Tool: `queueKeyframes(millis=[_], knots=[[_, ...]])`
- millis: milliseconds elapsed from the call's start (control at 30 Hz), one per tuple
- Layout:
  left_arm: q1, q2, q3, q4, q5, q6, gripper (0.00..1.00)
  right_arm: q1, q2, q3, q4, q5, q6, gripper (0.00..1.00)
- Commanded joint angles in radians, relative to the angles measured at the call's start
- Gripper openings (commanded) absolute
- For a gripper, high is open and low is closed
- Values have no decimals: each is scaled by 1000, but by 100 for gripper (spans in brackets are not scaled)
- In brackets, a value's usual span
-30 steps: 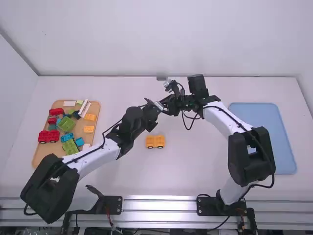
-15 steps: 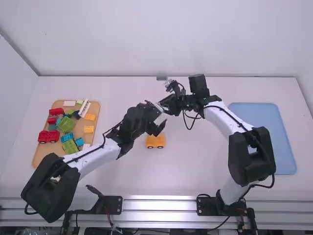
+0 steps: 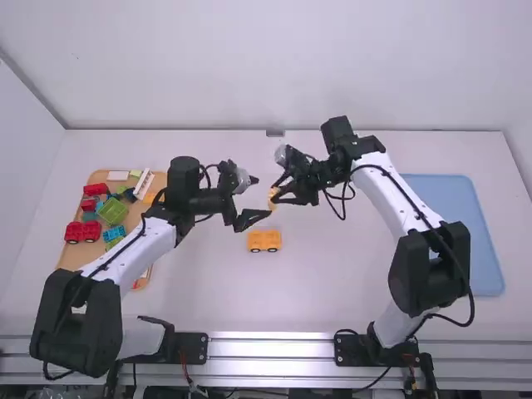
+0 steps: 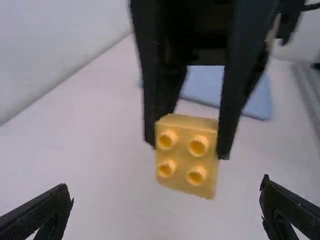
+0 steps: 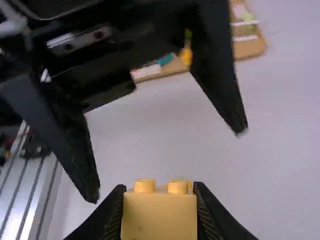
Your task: Assemble lego blocks to make yellow taxi
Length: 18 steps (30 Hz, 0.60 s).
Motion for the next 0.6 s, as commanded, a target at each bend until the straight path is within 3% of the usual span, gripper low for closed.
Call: queueKeyframes(millis=[0, 133, 233, 267, 300, 567], knots=[[5, 25, 11, -10, 208, 78, 99, 18, 0, 35, -14, 3, -196, 6], [-7, 41, 11, -7, 202, 73, 100, 23, 0, 35, -8, -5, -188, 6], [-8, 41, 11, -4, 201, 71, 84, 23, 0, 34, -8, -16, -188, 5], [-8, 41, 11, -4, 200, 71, 83, 24, 0, 34, -8, -17, -188, 6], [-8, 41, 11, 1, 201, 70, 74, 31, 0, 34, -7, -17, -188, 5], [-13, 41, 11, 13, 197, 70, 49, 51, 0, 34, 0, -17, -192, 5]])
